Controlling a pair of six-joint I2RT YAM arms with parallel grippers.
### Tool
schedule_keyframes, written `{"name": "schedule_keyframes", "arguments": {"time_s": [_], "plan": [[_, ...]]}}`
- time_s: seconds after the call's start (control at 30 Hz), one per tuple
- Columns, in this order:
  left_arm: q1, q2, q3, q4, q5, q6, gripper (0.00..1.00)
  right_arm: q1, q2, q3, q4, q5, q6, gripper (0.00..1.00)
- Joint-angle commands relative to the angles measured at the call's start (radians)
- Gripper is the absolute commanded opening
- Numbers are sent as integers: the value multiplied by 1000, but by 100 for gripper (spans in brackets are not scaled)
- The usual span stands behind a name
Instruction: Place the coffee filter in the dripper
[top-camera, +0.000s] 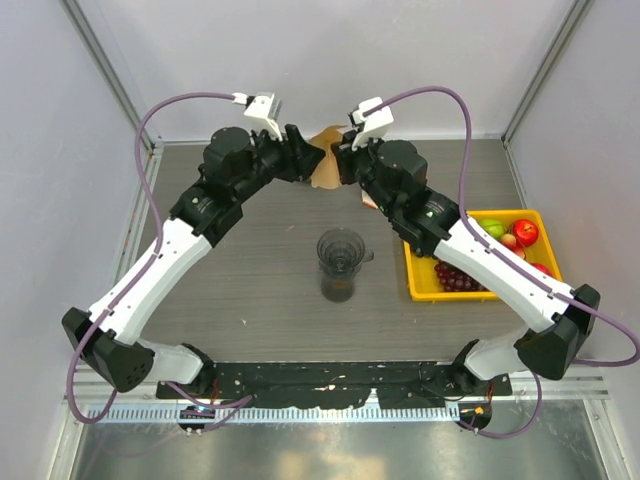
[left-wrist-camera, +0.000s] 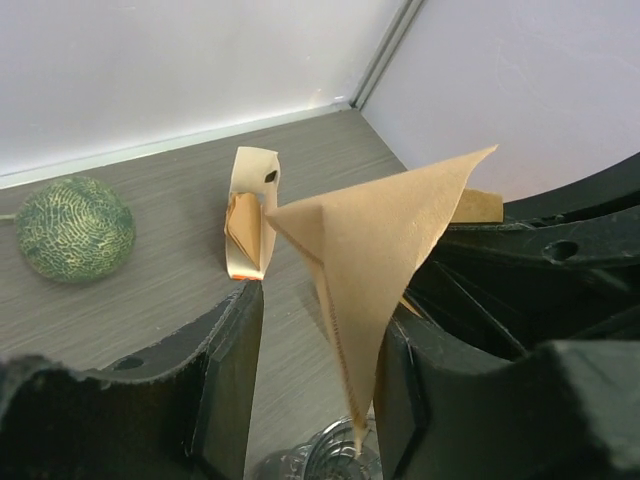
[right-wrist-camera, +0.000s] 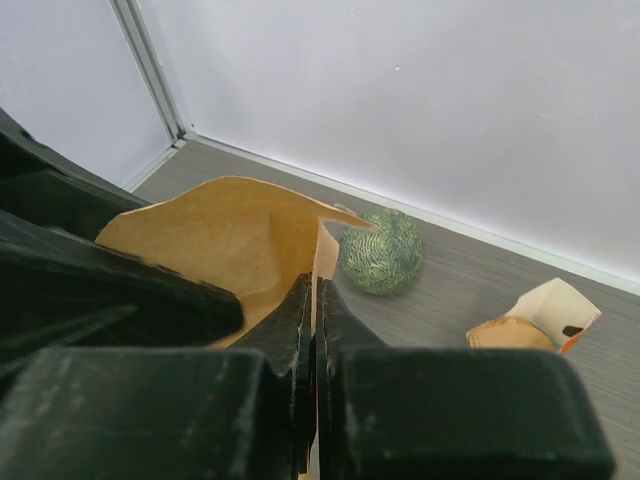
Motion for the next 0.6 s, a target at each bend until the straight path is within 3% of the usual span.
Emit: {"name": "schedule_keyframes", "arguments": {"time_s": [0.0,0.57], "plan": [[2,-64,-18,-5,-40,30,49,-12,-82,-36,6,21,11,5],[-7,6,13,5,-21,-48,52,-9,-58,-27,-10,31,77,5]]}}
